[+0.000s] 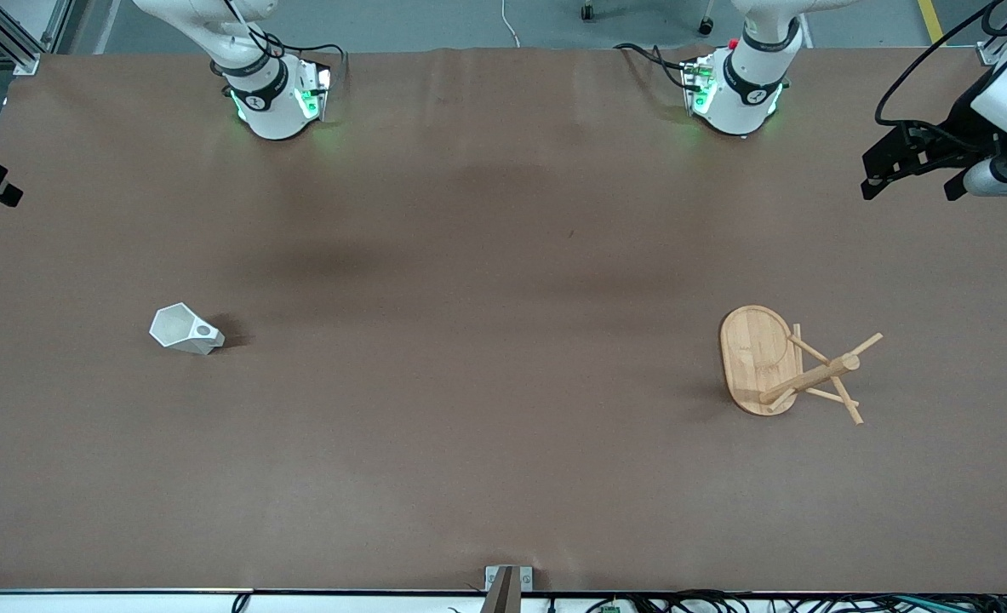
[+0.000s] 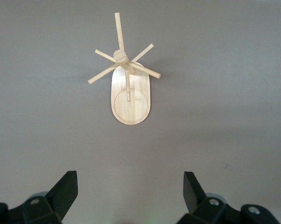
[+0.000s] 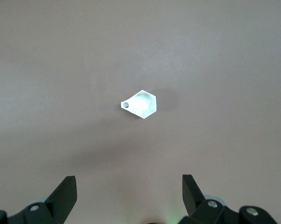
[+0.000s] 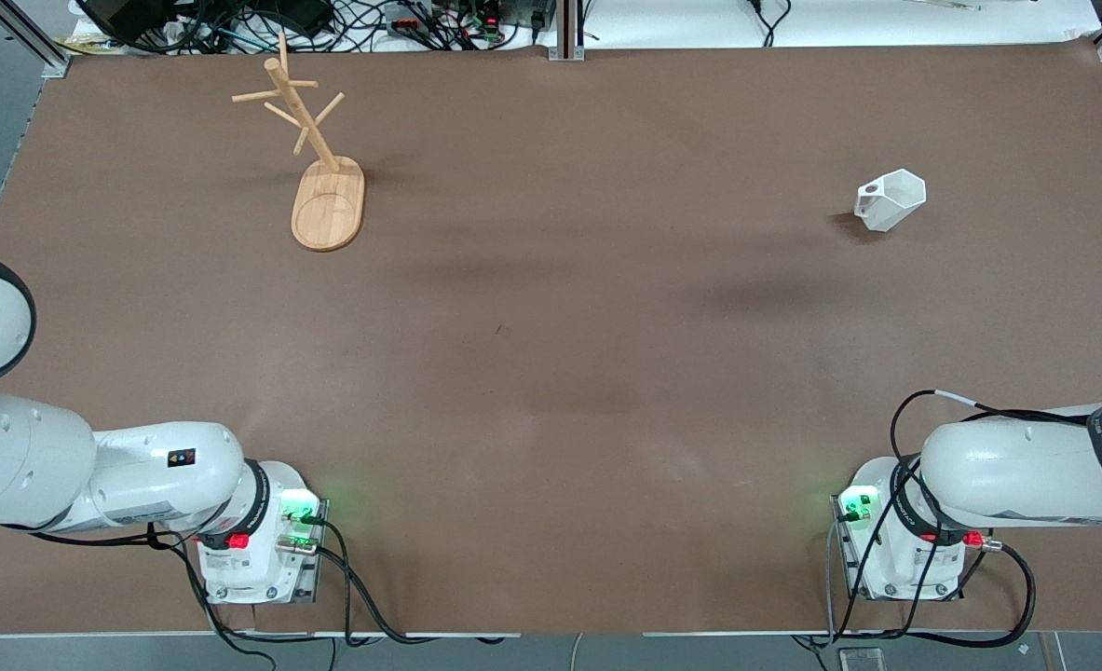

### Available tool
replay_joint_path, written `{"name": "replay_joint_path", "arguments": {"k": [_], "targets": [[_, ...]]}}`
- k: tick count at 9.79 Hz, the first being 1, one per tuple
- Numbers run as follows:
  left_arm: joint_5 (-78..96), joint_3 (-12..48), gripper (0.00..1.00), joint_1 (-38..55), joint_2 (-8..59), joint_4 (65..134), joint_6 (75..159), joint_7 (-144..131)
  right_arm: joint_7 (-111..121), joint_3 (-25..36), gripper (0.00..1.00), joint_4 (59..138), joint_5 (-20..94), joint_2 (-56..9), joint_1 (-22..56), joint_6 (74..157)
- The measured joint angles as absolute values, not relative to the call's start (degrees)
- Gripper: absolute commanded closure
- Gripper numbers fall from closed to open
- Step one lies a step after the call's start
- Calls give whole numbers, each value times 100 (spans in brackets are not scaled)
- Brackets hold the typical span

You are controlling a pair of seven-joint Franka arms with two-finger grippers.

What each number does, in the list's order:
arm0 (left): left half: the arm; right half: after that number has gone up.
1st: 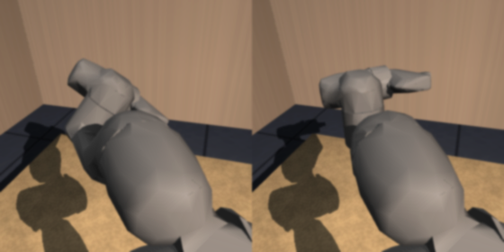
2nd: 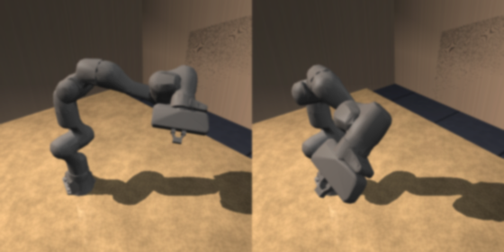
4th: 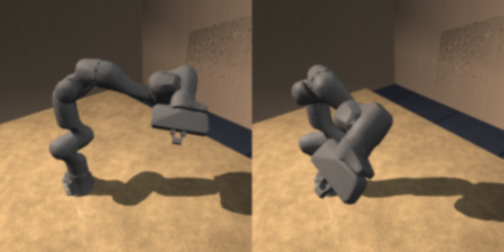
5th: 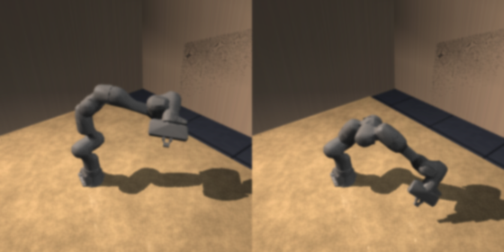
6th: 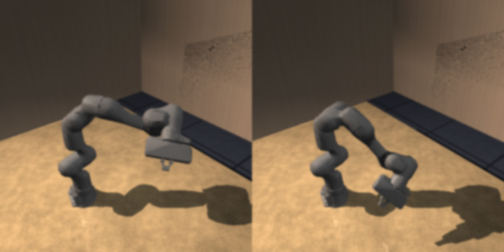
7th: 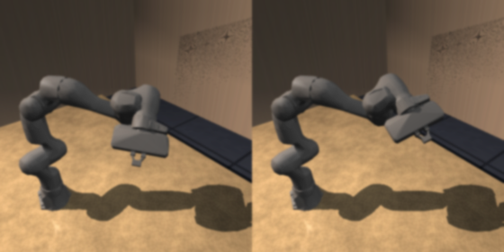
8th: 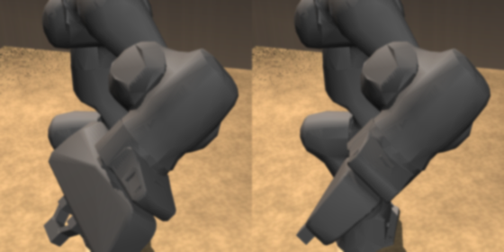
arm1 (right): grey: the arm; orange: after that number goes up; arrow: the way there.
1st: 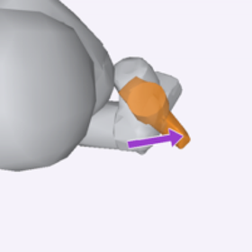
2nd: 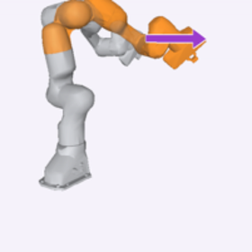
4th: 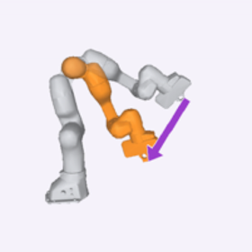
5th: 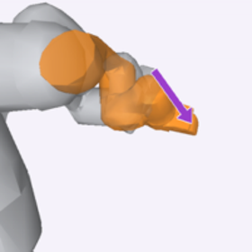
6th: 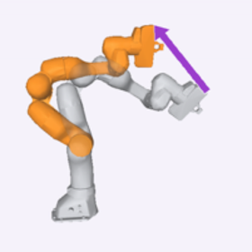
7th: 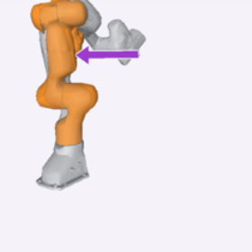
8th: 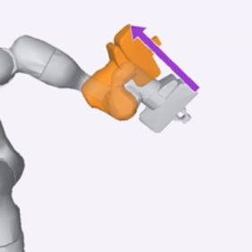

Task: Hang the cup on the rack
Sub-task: 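Move the right gripper out toward the white cup, then grasp the white cup with the right gripper and lift it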

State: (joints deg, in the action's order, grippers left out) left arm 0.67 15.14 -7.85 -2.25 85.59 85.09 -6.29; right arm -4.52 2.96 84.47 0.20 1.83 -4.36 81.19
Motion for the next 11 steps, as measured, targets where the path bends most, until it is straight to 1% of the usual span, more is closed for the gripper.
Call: {"name": "replay_joint_path", "arguments": {"k": [2,3,4,7,8,11], "targets": [[66,1484,0,-794,-225,8559,8509,-539,-401,313,0,8512,17,117,-438,8058],[66,1481,0,-796,-224,8560,8509,-451,-394,361,0,8693,16,64,-440,8252],[66,1481,0,-796,-224,8560,8509,-428,-387,409,0,9063,17,9,-444,8679],[66,1480,0,-797,-198,8562,8509,-421,-382,539,0,10859,14,-230,-462,10785],[66,1480,0,-798,-170,8563,8509,-418,-326,608,0,11329,14,-370,-471,11393],[66,1485,0,-796,-121,8560,8509,-418,102,716,0,12018,20,-1113,-530,12863]]}}
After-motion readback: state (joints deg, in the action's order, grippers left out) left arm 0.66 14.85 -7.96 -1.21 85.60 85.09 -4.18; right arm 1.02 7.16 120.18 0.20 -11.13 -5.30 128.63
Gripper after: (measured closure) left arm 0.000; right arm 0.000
